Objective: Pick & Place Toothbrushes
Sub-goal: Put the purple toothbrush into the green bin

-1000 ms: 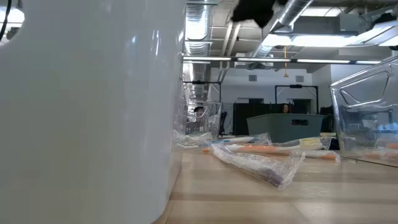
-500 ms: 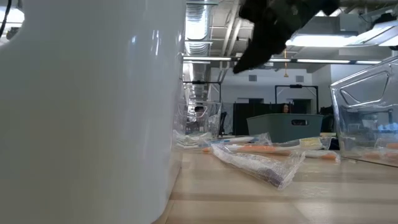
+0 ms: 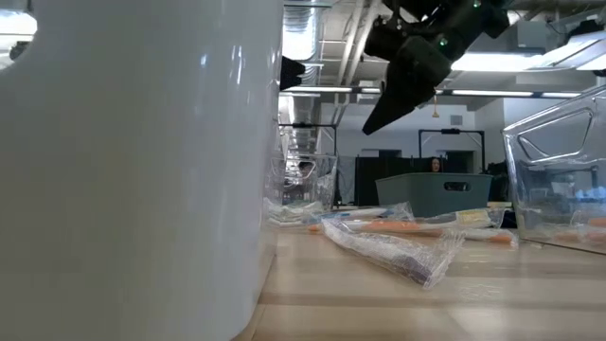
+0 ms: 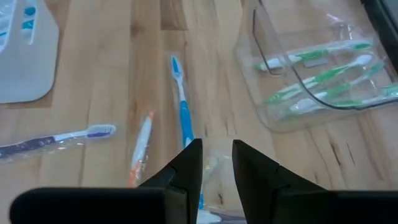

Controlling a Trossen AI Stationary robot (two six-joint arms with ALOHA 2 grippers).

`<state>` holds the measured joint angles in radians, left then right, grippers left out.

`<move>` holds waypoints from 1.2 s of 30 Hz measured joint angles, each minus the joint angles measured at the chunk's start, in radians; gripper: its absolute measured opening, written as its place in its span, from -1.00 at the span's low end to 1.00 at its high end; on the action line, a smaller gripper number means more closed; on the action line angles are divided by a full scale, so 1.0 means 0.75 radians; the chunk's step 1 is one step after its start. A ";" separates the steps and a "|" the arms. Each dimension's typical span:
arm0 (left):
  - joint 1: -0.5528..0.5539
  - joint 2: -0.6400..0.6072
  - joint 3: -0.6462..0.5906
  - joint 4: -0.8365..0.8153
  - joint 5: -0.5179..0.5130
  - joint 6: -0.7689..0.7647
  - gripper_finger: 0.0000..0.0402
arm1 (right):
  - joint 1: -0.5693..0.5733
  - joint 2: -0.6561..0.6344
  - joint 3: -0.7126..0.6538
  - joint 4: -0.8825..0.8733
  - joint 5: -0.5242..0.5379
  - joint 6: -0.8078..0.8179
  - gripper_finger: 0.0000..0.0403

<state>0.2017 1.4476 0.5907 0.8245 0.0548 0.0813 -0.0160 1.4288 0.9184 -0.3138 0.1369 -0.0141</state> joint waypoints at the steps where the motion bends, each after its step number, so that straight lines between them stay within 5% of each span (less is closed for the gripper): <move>1: 0.002 0.019 0.000 0.038 0.005 0.000 0.16 | -0.011 0.000 0.000 0.000 -0.001 -0.003 -0.59; 15: -0.007 0.071 0.005 0.165 0.059 0.023 0.16 | -0.073 0.000 0.000 0.127 -0.007 -0.030 -0.59; 26: -0.008 0.068 0.172 -0.263 0.179 0.061 0.16 | -0.072 0.000 -0.013 0.193 -0.011 -0.099 -0.59; 36: -0.004 0.067 0.173 -0.258 0.173 0.089 0.16 | -0.018 0.000 -0.014 0.129 -0.013 0.042 -0.59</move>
<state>0.1986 1.4981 0.7208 0.6309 0.1846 0.1478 -0.0292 1.4288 0.9081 -0.2169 0.1272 0.0174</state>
